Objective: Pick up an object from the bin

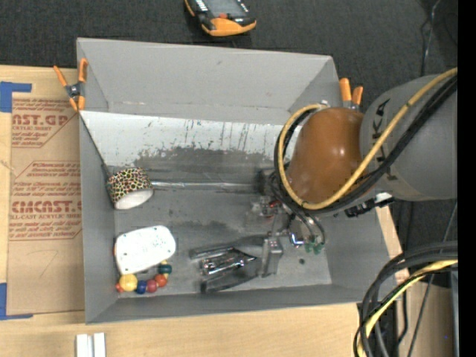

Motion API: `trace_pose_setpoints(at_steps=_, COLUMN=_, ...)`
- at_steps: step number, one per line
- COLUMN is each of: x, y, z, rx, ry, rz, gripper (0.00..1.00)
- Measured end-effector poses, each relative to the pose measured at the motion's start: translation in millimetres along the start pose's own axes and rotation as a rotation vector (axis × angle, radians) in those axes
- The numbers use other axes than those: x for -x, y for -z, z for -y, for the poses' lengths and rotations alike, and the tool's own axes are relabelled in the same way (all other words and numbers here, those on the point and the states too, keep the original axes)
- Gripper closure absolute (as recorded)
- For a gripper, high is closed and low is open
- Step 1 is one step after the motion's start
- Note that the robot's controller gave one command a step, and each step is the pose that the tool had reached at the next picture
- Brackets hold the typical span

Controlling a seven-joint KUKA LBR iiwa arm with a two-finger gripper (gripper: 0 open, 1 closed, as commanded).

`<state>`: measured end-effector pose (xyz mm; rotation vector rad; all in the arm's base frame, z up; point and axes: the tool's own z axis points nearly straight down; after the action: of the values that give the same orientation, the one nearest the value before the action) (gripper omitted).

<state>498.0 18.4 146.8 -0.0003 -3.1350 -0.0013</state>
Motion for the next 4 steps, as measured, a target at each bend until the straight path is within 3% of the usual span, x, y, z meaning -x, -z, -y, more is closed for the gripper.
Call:
trace_pose_setpoints(at_steps=1, x=1.8, y=3, z=0, rx=0.0, ry=0.0, rz=0.007, gripper=0.0)
trace_pose_setpoints(at_steps=2, x=-11.1, y=-76, z=-2, rx=-0.001, ry=0.286, rz=0.019, gripper=0.0)
trace_pose_setpoints(at_steps=4, x=-8.2, y=-75, z=-3, rx=-0.001, ry=0.29, rz=0.03, gripper=0.0)
